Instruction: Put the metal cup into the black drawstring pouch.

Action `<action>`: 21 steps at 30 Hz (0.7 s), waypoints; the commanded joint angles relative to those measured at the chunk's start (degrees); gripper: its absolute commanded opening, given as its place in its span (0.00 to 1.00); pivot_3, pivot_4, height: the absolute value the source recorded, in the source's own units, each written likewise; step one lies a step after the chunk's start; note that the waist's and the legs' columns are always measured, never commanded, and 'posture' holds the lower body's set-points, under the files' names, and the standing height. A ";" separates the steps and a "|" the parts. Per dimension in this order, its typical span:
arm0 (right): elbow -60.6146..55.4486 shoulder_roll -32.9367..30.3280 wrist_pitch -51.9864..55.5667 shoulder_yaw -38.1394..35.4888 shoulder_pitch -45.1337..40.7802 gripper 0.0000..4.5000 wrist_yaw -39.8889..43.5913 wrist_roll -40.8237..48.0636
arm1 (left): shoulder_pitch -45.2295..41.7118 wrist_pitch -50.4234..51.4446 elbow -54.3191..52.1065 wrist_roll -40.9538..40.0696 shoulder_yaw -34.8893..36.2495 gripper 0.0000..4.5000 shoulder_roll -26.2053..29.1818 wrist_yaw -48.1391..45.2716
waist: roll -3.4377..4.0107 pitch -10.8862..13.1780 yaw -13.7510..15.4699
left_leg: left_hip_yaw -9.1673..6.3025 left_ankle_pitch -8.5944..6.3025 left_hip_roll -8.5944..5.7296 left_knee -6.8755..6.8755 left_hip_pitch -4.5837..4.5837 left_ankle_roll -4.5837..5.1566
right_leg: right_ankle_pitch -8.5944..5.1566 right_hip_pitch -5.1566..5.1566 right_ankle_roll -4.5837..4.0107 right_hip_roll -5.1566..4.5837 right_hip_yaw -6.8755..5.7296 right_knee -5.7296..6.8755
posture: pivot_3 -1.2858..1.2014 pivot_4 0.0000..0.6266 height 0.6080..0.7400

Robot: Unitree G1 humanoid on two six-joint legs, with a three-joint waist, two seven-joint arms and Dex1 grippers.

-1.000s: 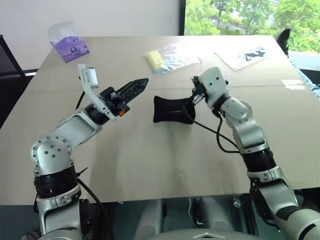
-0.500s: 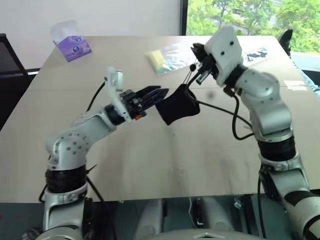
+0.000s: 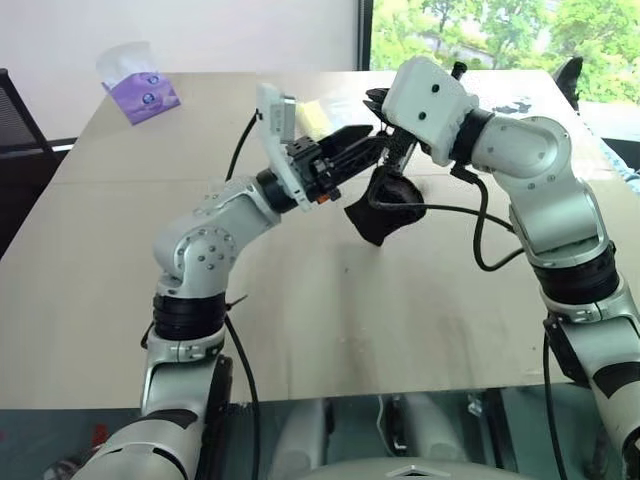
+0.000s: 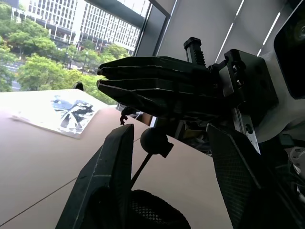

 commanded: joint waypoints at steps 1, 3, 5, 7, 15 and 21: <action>-2.58 0.31 -0.31 -0.62 -2.39 0.01 0.43 -0.26 | -1.57 -1.83 -0.67 1.33 -0.27 0.56 -0.58 -1.67 | 0.00 0.00 0.00 | 0.00 0.00 0.00 0.00 0.00 0.00 | 0.00 0.00 0.00 0.00 0.00 0.00 | 0.52 0.24 1.00; -2.80 0.46 -0.19 -0.64 -2.54 0.01 0.61 -0.21 | -1.85 -2.12 -0.29 1.96 -0.25 0.56 -1.03 -2.10 | 0.00 0.00 0.01 | 0.00 0.00 0.00 0.00 0.00 0.00 | 0.00 0.00 0.00 0.00 0.00 0.00 | 0.52 0.24 1.00; -2.94 0.62 -0.11 -0.60 -2.77 0.01 0.78 -0.25 | -2.28 -2.60 0.43 2.64 -0.37 0.56 -1.25 -3.11 | 0.00 0.00 0.01 | 0.00 0.00 0.00 0.00 0.00 0.00 | 0.00 0.00 0.00 -0.01 0.00 0.00 | 0.52 0.24 1.00; -2.98 0.75 -0.04 -0.70 -2.91 0.00 0.91 -0.31 | -2.51 -2.79 0.86 3.17 -0.43 0.43 -1.45 -3.86 | 0.00 0.00 -0.01 | 0.00 0.00 0.00 0.01 0.00 0.00 | 0.00 0.00 0.00 0.00 0.00 0.00 | 0.52 0.24 1.00; -3.54 1.38 0.88 -1.19 -3.19 0.00 0.82 0.05 | -1.53 -4.13 1.51 6.23 -1.67 0.03 -2.14 -5.95 | 0.00 0.00 -0.01 | -0.01 0.00 0.00 0.02 0.00 0.00 | 0.00 0.00 0.00 0.00 -0.01 0.01 | 0.52 0.24 1.00; 0.92 1.23 1.39 -5.77 -5.51 0.00 -2.94 -0.18 | 0.77 -5.17 2.53 9.89 -2.90 0.03 -1.24 -7.18 | 0.01 0.00 -0.10 | -0.01 0.00 0.00 0.02 0.00 0.00 | 0.00 0.00 0.00 0.00 -0.01 0.01 | 0.52 0.24 1.00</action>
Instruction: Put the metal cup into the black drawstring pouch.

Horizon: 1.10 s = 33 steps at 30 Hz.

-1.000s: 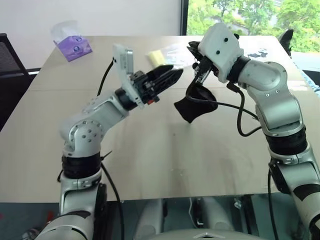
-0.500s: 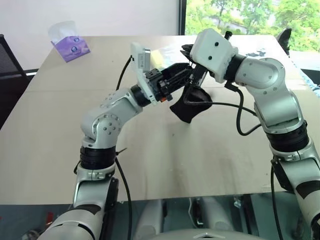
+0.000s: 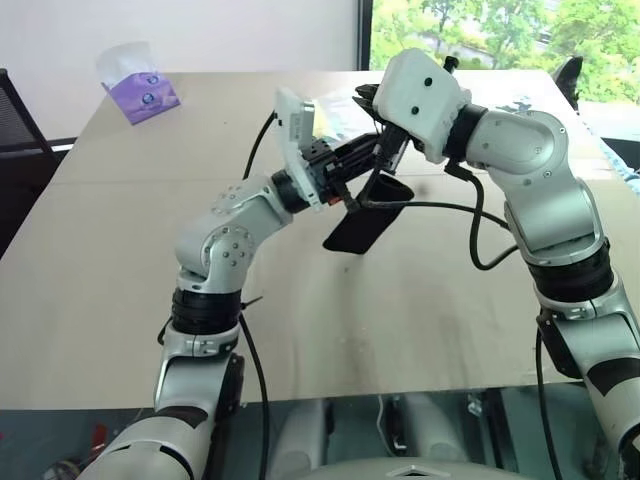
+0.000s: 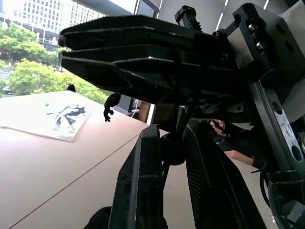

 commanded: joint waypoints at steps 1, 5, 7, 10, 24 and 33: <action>4.07 -1.45 -0.99 -7.12 -5.27 0.00 -5.28 -0.97 | 2.29 -2.09 0.50 3.33 -1.09 0.03 1.44 -1.42 | 0.01 0.01 -0.07 | 0.01 0.00 0.00 0.00 0.00 0.00 | 0.00 0.00 0.00 0.00 0.01 0.01 | 0.52 0.24 1.00; 12.70 -4.56 -3.92 -11.35 -8.97 0.00 -10.70 -2.56 | 6.49 -3.35 2.75 8.34 -2.71 0.03 4.05 -2.01 | 0.01 0.00 0.22 | 0.01 0.00 -0.01 0.01 0.00 0.00 | 0.00 0.00 0.00 0.00 -0.02 0.01 | 0.52 0.24 1.00; 15.71 -5.86 -5.28 -12.35 -10.15 0.00 -12.21 -2.91 | 8.71 -3.40 3.45 9.71 -3.04 0.03 5.07 -2.05 | 0.01 0.00 0.18 | 0.01 0.00 -0.01 0.00 0.00 0.01 | 0.00 0.00 0.00 0.00 0.00 -0.01 | 0.52 0.24 1.00; 20.09 -7.88 -7.69 -13.16 -11.55 0.00 -13.67 -3.27 | 12.34 -3.80 3.49 11.59 -3.11 0.03 6.53 -1.36 | 0.09 0.05 -0.11 | 0.07 0.00 -0.01 -0.01 0.00 0.01 | 0.00 -0.02 0.00 -0.02 0.07 0.00 | 0.52 0.24 1.00; 15.65 -9.36 -7.06 -18.63 -5.87 0.00 -14.70 2.25 | 14.18 -5.97 -5.73 31.06 1.83 0.03 19.48 19.32 | 0.18 0.08 -0.21 | 0.07 -0.13 0.04 -0.10 -0.13 0.22 | 0.00 -0.20 0.00 -0.02 0.18 0.01 | 0.52 0.24 1.00; 10.41 -7.78 -9.03 -19.76 28.59 0.00 -13.59 7.65 | 20.61 -7.46 -3.89 33.46 -11.96 0.03 9.84 19.15 | 0.20 0.08 2.70 | -0.06 -0.33 -0.06 0.26 -0.11 0.54 | 0.00 0.30 0.02 -0.08 0.01 -0.25 | 0.52 0.24 1.00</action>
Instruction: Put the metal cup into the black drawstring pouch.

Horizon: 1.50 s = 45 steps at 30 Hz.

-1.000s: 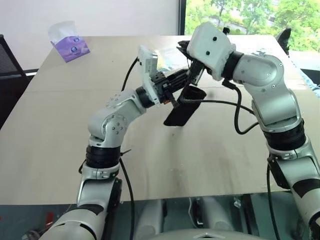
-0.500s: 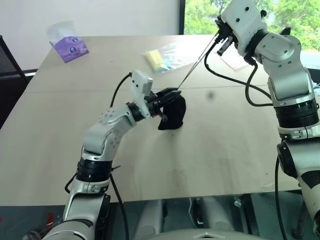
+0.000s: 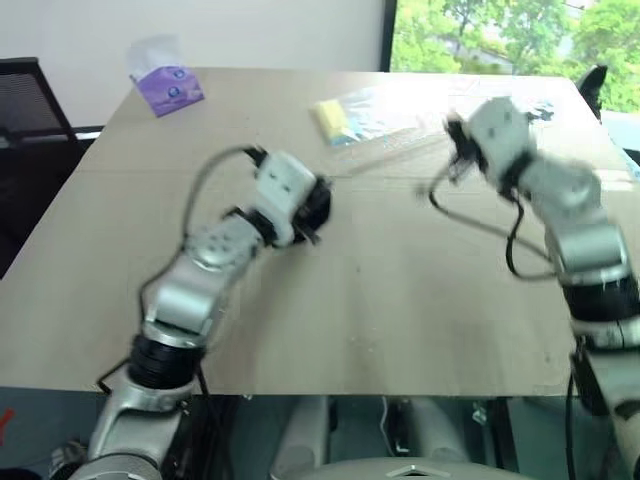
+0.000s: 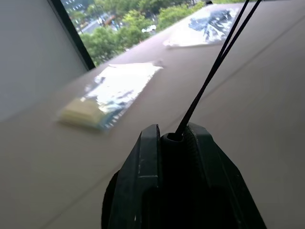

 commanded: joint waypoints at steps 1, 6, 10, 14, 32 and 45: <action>-1.72 -0.03 -0.90 -10.17 7.00 0.00 -3.25 3.45 | 3.32 0.19 5.29 2.96 1.35 0.03 -1.55 2.26 | 0.10 0.06 -0.52 | 0.01 0.00 0.00 0.00 -0.01 0.00 | 0.00 -0.03 0.00 0.01 0.02 0.02 | 0.52 0.24 1.00; -6.66 -1.88 -1.52 -9.73 15.56 0.13 0.87 6.51 | 5.61 0.55 4.29 -2.31 4.97 0.26 -2.82 -1.59 | 0.38 0.09 -2.12 | 0.14 0.00 0.12 0.05 0.29 0.00 | 0.00 -0.01 -0.01 0.13 0.07 0.36 | 0.52 0.24 1.00; -13.46 -3.71 1.03 -11.93 24.56 0.49 5.36 11.30 | 8.44 2.02 0.25 -11.95 13.05 0.62 -3.56 -6.19 | 0.40 0.06 -1.83 | 0.04 -0.01 0.13 0.08 0.27 0.00 | 0.00 0.07 -0.01 0.12 0.04 0.28 | 0.52 0.24 1.00; -18.30 -4.87 2.98 -16.68 32.21 0.86 7.93 15.68 | 13.56 4.09 -4.02 -17.77 19.88 0.89 -1.70 -9.12 | 0.40 0.06 -1.74 | 0.08 -0.01 0.13 0.19 0.23 0.01 | 0.00 0.11 0.00 0.07 0.12 0.28 | 0.52 0.24 1.00; -35.14 -0.43 2.77 -18.53 42.68 0.99 7.12 24.34 | 34.95 -2.23 -11.14 -25.49 35.57 0.89 -0.97 -13.67 | 0.33 -0.02 -1.50 | -0.03 -0.03 0.16 0.29 0.31 0.01 | -0.03 0.25 -0.01 0.09 0.09 0.25 | 0.52 0.24 1.00; -29.93 1.09 2.08 -16.35 38.09 0.99 4.63 22.83 | 39.96 -4.05 -14.85 -24.30 35.90 0.89 -3.92 -8.13 | 0.27 -0.06 -1.39 | -0.05 -0.03 0.16 0.28 0.30 0.02 | -0.03 0.26 -0.02 0.07 0.07 0.23 | 0.52 0.24 1.00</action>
